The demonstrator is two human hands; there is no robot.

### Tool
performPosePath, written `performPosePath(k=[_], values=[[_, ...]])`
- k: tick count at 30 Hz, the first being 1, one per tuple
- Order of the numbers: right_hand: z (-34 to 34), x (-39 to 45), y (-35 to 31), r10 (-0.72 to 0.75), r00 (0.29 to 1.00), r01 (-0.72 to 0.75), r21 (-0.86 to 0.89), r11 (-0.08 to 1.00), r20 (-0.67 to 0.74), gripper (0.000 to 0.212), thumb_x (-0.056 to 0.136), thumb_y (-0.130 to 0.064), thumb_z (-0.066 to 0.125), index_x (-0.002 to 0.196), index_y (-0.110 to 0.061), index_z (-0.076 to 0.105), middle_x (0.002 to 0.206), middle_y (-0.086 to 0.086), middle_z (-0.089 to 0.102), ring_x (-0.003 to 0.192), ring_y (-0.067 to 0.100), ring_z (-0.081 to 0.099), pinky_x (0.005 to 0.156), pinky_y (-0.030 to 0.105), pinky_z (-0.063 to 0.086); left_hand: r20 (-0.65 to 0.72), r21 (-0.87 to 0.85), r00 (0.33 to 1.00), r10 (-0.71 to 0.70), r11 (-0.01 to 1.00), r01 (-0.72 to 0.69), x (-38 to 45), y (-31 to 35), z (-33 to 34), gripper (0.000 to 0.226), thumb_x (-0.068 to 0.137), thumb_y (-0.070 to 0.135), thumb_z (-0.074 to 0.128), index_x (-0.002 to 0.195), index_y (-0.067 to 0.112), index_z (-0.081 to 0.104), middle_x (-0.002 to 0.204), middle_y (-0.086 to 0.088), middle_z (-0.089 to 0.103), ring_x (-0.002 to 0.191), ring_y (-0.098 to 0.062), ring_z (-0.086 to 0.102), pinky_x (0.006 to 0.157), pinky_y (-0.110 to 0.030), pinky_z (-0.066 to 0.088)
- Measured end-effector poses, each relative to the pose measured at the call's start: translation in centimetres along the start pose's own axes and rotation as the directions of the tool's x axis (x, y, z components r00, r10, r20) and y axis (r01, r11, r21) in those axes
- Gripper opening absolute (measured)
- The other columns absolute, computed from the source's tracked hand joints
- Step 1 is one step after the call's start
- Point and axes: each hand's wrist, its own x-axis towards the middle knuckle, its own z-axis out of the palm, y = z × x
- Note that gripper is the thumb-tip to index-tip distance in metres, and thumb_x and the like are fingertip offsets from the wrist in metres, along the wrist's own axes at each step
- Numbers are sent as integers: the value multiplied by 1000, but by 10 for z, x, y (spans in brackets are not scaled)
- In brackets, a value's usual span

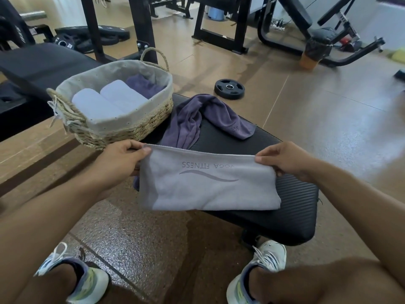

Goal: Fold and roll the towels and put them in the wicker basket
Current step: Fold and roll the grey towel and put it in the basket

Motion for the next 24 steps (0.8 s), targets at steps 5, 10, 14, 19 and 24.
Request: performPosePath(k=[5,10,14,19,24], values=[[5,2,-1,-18,997,11,-97,995,-74,18,84,-34,82,95,-20,77,80,3,70,63,17,52,46,23,44,-2,-31,999,-32,999,32,1,4,4,10,99,21,63,93,15,68,91,-8,70,73,-18,62,66,-30,53],[6,5,-2,12,997,-20,-121,992,-71,31,81,-40,83,105,-24,72,85,4,68,68,16,57,50,26,47,5,-12,999,-45,999,45,3,5,2,8,98,8,63,93,14,65,93,-10,69,83,-22,63,73,-35,55],[7,7,-1,-44,993,31,-129,991,-105,27,83,-39,82,101,-21,75,78,5,71,62,14,59,53,30,54,17,114,999,32,993,-34,5,3,-2,23,98,2,60,97,25,60,94,-8,70,88,-26,62,78,-47,55],[7,8,3,-83,988,69,-105,992,-131,20,82,-41,82,91,-23,76,86,13,76,64,17,62,69,48,61,77,183,995,58,980,-72,1,8,-2,18,95,10,65,90,28,66,99,-8,70,93,-33,65,88,-61,54],[10,10,4,-116,984,93,-161,983,-135,22,82,-45,81,90,-24,76,82,10,75,63,17,60,60,33,53,6,138,996,93,986,-93,-3,9,1,16,91,24,74,85,11,68,93,-22,71,79,-26,64,80,-61,57]])
